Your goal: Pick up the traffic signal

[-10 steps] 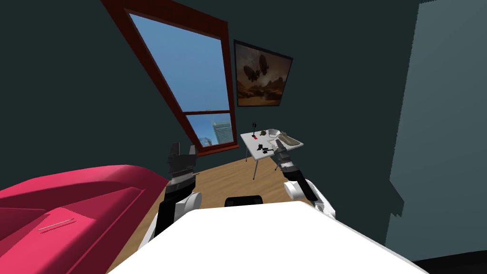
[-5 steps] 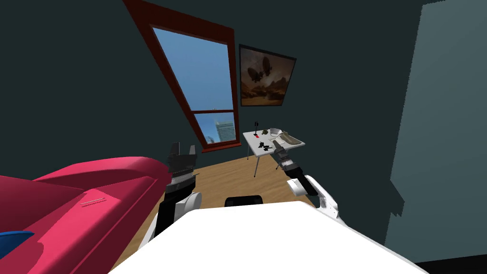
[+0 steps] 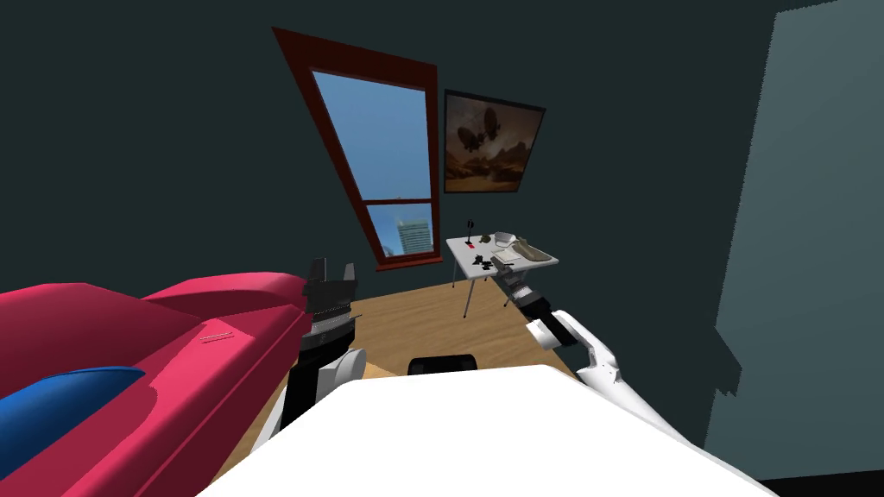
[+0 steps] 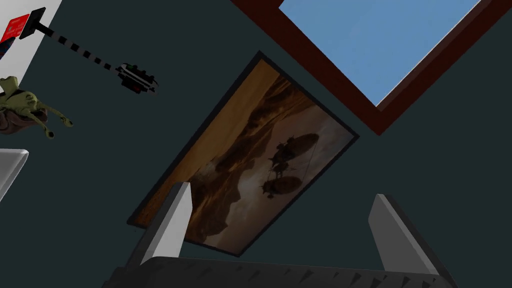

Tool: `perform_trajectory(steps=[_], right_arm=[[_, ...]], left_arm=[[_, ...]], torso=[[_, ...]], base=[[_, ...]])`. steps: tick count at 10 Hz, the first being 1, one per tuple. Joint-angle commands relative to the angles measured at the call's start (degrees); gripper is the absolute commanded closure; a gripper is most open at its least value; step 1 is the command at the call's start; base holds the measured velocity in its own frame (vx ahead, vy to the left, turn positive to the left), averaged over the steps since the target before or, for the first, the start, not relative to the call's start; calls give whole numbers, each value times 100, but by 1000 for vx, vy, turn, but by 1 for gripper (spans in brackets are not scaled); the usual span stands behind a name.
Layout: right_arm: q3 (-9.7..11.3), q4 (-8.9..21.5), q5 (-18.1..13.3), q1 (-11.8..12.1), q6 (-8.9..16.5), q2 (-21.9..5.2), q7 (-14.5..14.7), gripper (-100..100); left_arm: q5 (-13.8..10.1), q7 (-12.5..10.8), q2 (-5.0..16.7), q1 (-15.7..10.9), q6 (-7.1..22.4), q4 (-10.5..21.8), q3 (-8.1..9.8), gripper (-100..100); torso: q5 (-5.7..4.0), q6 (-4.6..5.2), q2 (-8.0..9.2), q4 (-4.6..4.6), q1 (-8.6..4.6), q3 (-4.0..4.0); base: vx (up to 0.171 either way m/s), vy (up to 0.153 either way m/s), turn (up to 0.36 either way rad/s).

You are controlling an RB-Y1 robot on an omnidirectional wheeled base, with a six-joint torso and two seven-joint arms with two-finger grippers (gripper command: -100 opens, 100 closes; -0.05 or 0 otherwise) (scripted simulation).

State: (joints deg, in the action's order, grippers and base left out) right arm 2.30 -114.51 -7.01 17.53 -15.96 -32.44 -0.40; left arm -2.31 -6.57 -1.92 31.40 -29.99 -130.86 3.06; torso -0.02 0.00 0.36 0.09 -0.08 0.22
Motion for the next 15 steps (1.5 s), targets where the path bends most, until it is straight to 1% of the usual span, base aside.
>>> perform_trajectory(steps=[1,2,4,5,6,7,8,9,10,12,13,14,15], right_arm=[[43,135,-186,-98,87,-286,21,-100],[43,135,-186,-98,87,-359,21,-100],[151,311,-451,-216,209,-766,93,-100],[151,311,-451,-216,209,-826,93,-100],[224,396,-589,-269,278,-1055,147,-100],[312,479,-732,-317,354,-1206,214,-100],[312,479,-732,-317,354,-1319,214,-100],[413,560,-880,-362,436,-1514,295,-100],[413,560,-880,-362,436,-1575,295,-100],[653,716,-1192,-444,622,-1978,495,-100],[653,716,-1192,-444,622,-2109,495,-100],[790,790,-1356,-482,725,-2301,613,-100],[790,790,-1356,-482,725,-2386,613,-100]], left_arm=[[0,0,0,0,0,0,0,0],[0,0,0,0,0,0,0,0],[0,0,0,1,0,0,0,0],[0,0,0,1,0,0,0,0],[0,0,0,1,0,0,0,0],[0,0,0,1,0,0,0,0],[0,0,0,1,0,0,0,0],[0,0,0,2,0,0,1,0],[0,0,0,2,0,0,1,0],[0,0,0,2,0,0,1,0],[0,0,0,2,0,0,1,0],[0,0,0,2,0,0,1,0],[0,0,0,2,0,0,1,0]], torso=[[0,0,0,0,0,0],[0,0,2,0,3,1],[1,0,-14,-3,3,-8],[1,0,-14,-3,4,-8],[0,3,-19,-4,2,-11],[0,1,-24,-5,2,-14],[0,1,-27,-6,1,-15],[-1,3,-31,-7,-1,-17],[-1,2,-35,-8,-2,-20],[-1,2,-41,-9,-4,-24],[-2,1,-47,-11,-6,-27],[-2,3,-48,-11,-6,-28],[-2,2,-51,-11,-8,-29]], base=[[-111,8,135],[-78,9,51],[-62,8,117],[-49,5,41],[-36,7,78],[-34,3,136],[-20,-2,38],[-9,-3,51],[-2,-5,48],[14,-11,98],[22,-16,35],[28,-18,59],[29,-18,32]])
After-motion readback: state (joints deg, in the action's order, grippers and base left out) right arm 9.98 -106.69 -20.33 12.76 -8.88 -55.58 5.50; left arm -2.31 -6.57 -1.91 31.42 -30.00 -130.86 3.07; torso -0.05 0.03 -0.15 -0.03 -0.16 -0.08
